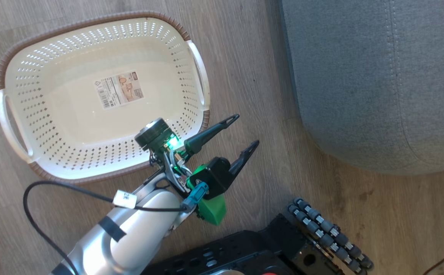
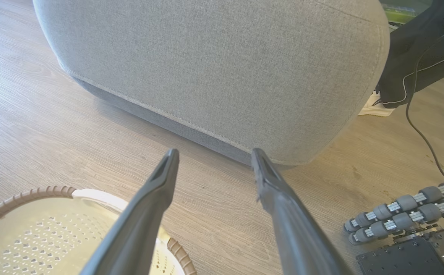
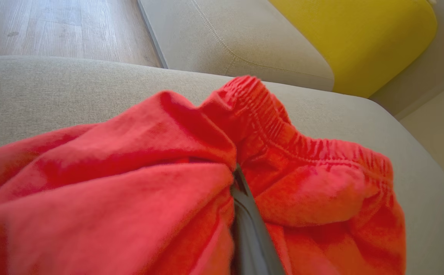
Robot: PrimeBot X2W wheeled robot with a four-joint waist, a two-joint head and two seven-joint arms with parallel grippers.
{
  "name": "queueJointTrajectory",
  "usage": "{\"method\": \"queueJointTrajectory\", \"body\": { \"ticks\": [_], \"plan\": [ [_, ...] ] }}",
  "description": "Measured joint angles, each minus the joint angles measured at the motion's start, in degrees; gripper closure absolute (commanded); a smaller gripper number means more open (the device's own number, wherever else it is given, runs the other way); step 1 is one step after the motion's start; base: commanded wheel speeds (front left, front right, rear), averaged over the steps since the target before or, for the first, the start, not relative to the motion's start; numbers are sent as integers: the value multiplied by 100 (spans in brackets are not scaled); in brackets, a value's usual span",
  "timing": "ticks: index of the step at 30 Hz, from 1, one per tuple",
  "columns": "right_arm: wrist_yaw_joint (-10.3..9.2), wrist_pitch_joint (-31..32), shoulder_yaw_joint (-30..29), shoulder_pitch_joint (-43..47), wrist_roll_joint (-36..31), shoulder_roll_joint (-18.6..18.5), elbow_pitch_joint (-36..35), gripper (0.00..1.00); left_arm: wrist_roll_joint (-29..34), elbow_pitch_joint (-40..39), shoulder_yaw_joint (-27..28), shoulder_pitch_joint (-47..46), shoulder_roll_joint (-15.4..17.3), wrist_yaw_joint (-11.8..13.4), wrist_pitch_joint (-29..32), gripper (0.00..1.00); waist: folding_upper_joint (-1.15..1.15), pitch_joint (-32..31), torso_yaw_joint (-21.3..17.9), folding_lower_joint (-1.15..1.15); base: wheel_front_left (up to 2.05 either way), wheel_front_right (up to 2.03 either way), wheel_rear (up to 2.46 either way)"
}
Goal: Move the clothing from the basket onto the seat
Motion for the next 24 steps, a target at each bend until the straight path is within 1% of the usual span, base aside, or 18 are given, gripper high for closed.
{"method": "queueJointTrajectory", "body": {
  "ticks": [1, 4, 5, 6, 7, 8, 9, 10, 16, 21, 24],
  "plan": [
    [0, 0, 0, 0, 0, 0, 0, 100, 0, 0, 0, 0, 0, 0, 0, 0, 0, 0, 0, 0, 0, 0, 0],
    [0, 54, 453, -92, 269, -34, 67, 100, -25, 1, -20, -69, -14, 25, 0, 0, 0, -37, 25, 0, 0, 0, 0],
    [0, 94, 570, -98, 374, -59, 91, 93, -49, 2, -22, -68, -22, 42, 0, 0, 0, -58, 33, 0, 0, 0, 0],
    [0, 109, 683, -99, 483, -88, 101, 80, -65, 4, -30, -67, -26, 42, 0, 0, 0, -80, 41, 0, 0, 0, 0],
    [0, 110, 794, -99, 588, -121, 105, 70, -85, 5, -40, -67, -32, 42, 0, 0, 0, -104, 49, 0, 0, 0, 0],
    [0, 110, 886, -99, 668, -165, 108, 54, -86, 5, -47, -67, -38, 42, 0, 0, 0, -128, 55, 0, 0, 0, 0],
    [0, 109, 988, -99, 730, -221, 108, 18, -86, 8, -52, -66, -45, 42, 0, 0, 0, -152, 60, 0, 0, 0, 0],
    [0, 111, 1073, -99, 783, -275, 118, 0, -87, 11, -55, -66, -52, 42, 0, 0, 0, -178, 64, 0, 0, 0, 0],
    [0, 459, 1642, -98, 1211, -322, 182, 0, -90, 16, -51, -66, -75, 41, 0, 0, 0, -375, 62, 0, 0, 0, 0],
    [0, 1054, 2087, -25, 1693, -385, 147, 0, -151, 21, -48, -35, -153, 40, 0, 0, 0, -636, 54, 0, 0, 0, 0],
    [0, 1415, 2393, 70, 1987, -477, -24, 0, -151, 20, -47, -8, -221, 37, 0, 0, 0, -829, 58, 0, 0, 0, 0]
  ]
}}
